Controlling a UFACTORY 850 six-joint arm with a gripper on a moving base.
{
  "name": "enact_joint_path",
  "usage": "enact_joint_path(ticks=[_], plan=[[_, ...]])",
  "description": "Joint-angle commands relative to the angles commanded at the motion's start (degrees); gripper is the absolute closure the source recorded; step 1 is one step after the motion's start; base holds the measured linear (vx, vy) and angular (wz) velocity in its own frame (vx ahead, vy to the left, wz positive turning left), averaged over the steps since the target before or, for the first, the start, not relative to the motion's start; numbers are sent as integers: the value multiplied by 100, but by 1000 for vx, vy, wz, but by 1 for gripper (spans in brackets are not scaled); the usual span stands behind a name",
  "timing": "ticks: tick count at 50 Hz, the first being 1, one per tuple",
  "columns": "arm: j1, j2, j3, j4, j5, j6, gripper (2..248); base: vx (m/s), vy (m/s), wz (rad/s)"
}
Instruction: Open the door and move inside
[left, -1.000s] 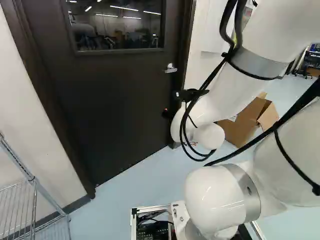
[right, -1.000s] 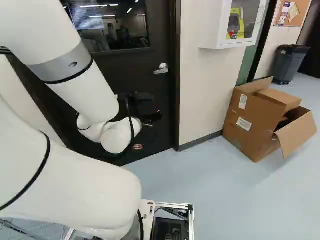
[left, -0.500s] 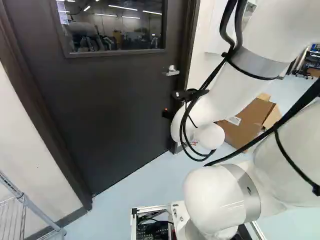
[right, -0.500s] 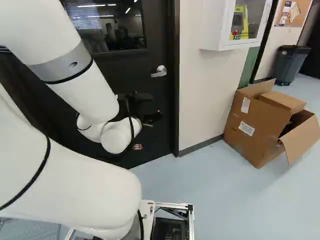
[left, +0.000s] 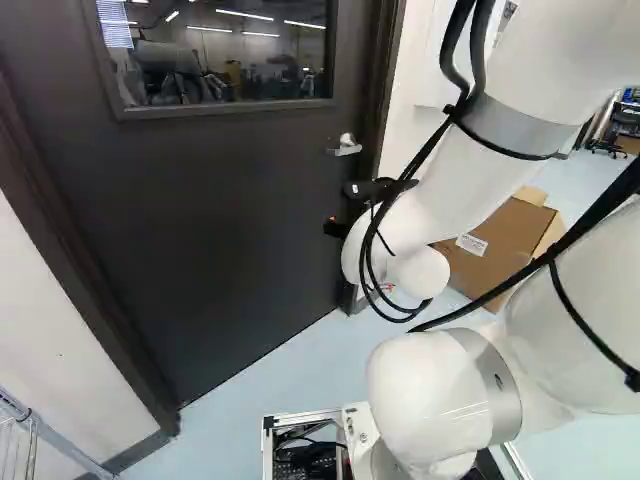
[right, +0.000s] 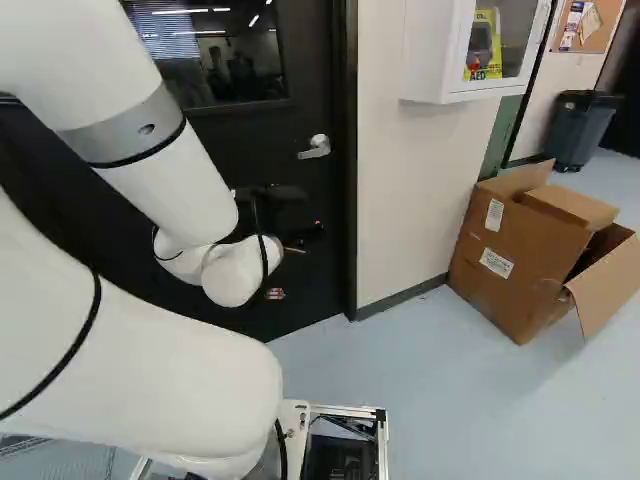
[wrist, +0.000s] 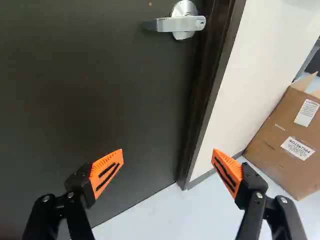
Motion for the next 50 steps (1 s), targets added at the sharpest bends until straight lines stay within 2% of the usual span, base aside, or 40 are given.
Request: enact_joint_path(ticks=[28,50], plan=[[0,127,-32,0,0,0,3,2,0,0],[-83,-32,-484,0,0,0,3,0,0,0]])
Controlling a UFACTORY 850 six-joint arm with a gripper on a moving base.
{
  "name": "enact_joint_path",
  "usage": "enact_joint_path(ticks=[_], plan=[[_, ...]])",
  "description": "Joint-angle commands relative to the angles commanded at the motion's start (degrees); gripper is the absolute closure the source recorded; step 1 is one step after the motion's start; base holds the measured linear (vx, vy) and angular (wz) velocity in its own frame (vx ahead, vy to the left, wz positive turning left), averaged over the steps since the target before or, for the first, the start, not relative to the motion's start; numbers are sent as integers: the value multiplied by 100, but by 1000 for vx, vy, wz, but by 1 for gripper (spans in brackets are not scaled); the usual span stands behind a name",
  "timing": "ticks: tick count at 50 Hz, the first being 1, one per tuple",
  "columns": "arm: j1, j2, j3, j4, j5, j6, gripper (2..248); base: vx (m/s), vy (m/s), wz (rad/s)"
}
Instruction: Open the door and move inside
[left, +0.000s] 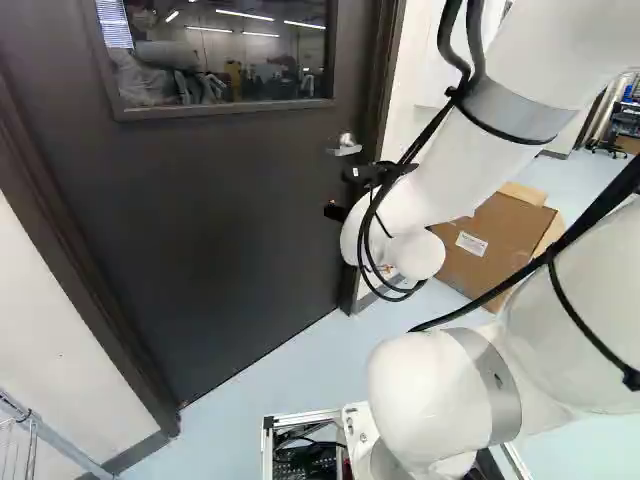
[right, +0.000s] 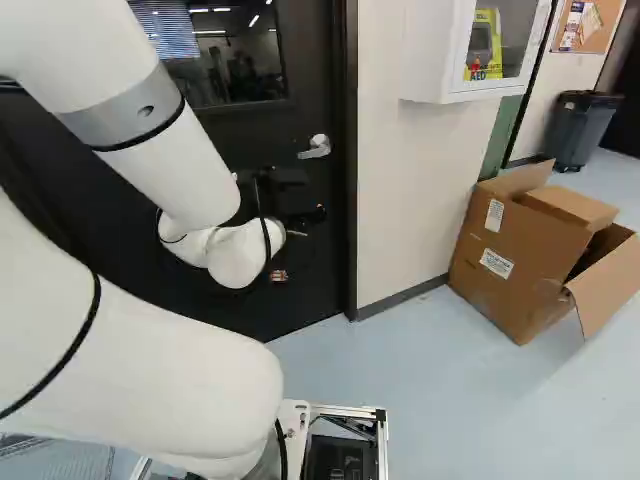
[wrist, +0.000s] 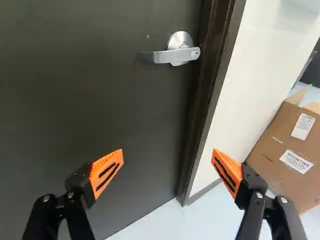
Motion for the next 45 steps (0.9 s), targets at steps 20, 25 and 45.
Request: enact_joint_path(ticks=[20,25,45], plan=[[-194,-169,-428,-208,21,0,3,0,0,0],[-220,-266,-583,-313,40,0,3,0,0,0],[-255,-680,-1230,-757,51,0,3,0,0,0]])
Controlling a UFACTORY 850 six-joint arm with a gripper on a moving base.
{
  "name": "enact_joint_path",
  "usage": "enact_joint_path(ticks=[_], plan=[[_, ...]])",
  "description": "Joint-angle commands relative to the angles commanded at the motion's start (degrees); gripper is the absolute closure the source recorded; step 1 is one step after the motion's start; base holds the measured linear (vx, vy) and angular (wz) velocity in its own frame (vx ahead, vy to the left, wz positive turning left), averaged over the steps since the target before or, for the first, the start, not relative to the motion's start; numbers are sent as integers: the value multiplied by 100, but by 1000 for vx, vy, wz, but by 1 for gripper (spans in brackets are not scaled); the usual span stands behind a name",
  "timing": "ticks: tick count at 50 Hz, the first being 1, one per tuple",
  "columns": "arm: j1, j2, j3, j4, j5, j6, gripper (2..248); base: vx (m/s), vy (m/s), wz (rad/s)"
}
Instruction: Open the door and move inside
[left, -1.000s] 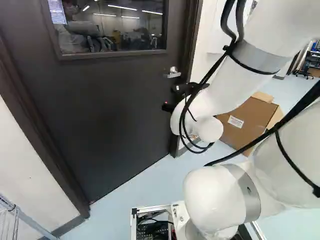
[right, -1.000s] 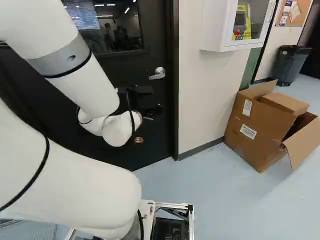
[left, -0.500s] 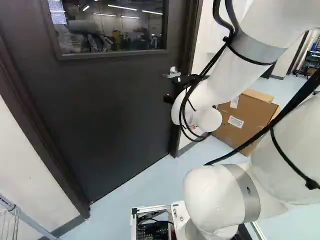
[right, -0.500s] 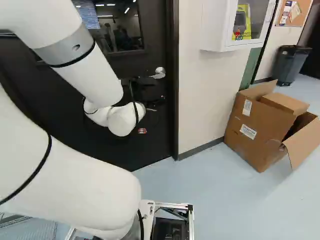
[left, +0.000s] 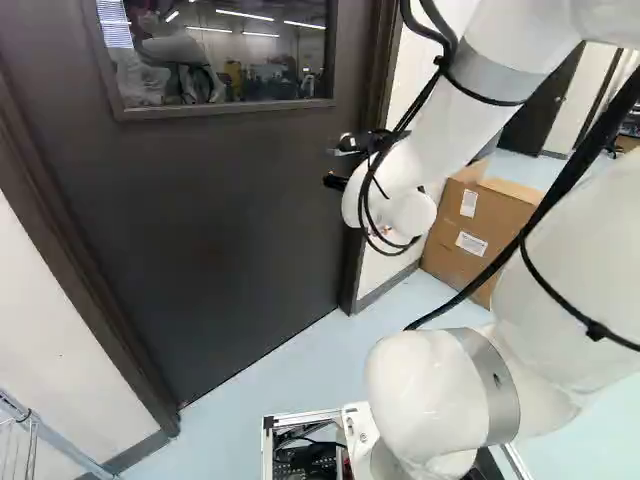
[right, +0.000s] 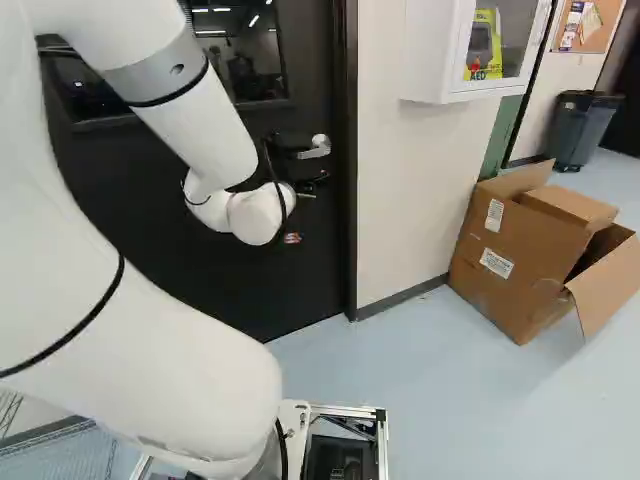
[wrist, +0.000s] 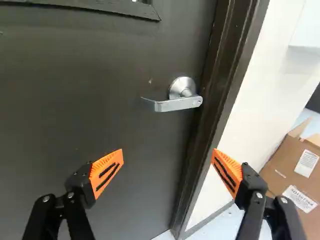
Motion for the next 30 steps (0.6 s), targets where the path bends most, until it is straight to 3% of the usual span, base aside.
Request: enact_joint_path(ticks=[30], plan=[[174,-637,-1008,-607,0,0,3,0,0,0]])
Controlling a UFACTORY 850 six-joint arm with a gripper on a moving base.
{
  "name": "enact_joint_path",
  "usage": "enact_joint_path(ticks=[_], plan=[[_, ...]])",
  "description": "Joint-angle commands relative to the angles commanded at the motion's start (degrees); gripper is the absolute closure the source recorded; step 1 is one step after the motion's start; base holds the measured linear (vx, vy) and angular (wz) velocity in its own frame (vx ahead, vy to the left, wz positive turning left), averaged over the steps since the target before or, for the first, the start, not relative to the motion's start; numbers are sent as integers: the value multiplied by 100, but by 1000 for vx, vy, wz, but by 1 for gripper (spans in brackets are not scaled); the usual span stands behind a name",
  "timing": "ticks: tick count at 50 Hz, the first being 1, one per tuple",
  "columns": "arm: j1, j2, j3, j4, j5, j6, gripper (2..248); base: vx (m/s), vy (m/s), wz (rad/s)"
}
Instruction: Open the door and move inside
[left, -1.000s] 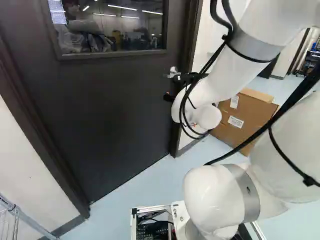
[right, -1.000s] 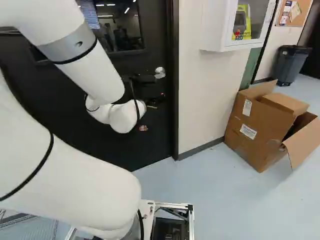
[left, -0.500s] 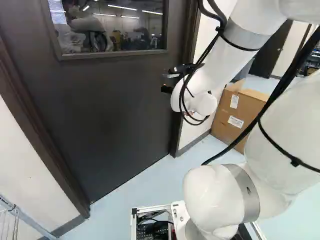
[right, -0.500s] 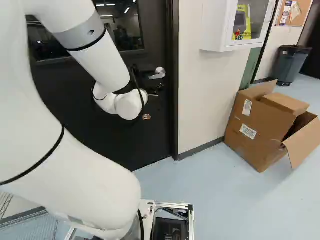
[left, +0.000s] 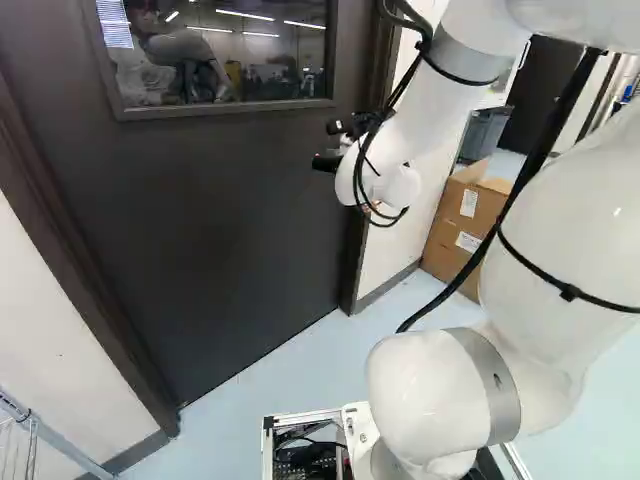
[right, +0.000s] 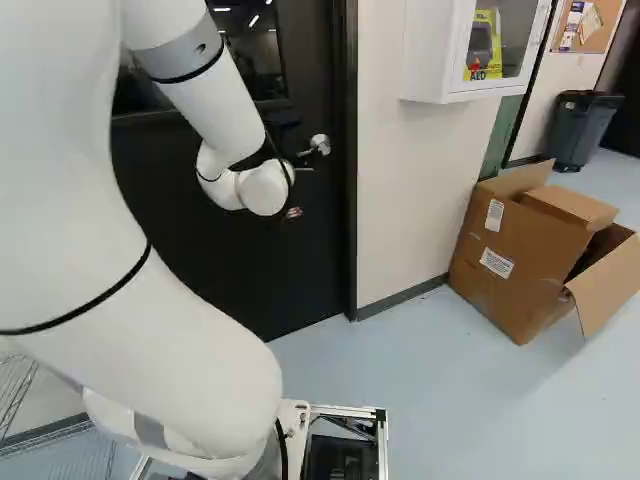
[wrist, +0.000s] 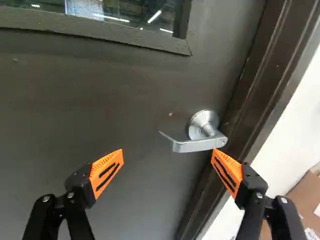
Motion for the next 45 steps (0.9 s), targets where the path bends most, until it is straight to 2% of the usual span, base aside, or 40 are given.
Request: enact_joint_path(ticks=[4,11,16,25,32,45], plan=[[30,-87,-139,-60,0,33,3,0,0,0],[82,-243,-387,-127,0,323,3,0,0,0],[117,-355,-565,-142,0,430,3,0,0,0],[178,-559,-891,-148,-23,476,3,0,0,0],[199,-696,-1124,-149,-264,481,3,0,0,0],[178,-718,-1232,-149,-479,483,3,0,0,0]])
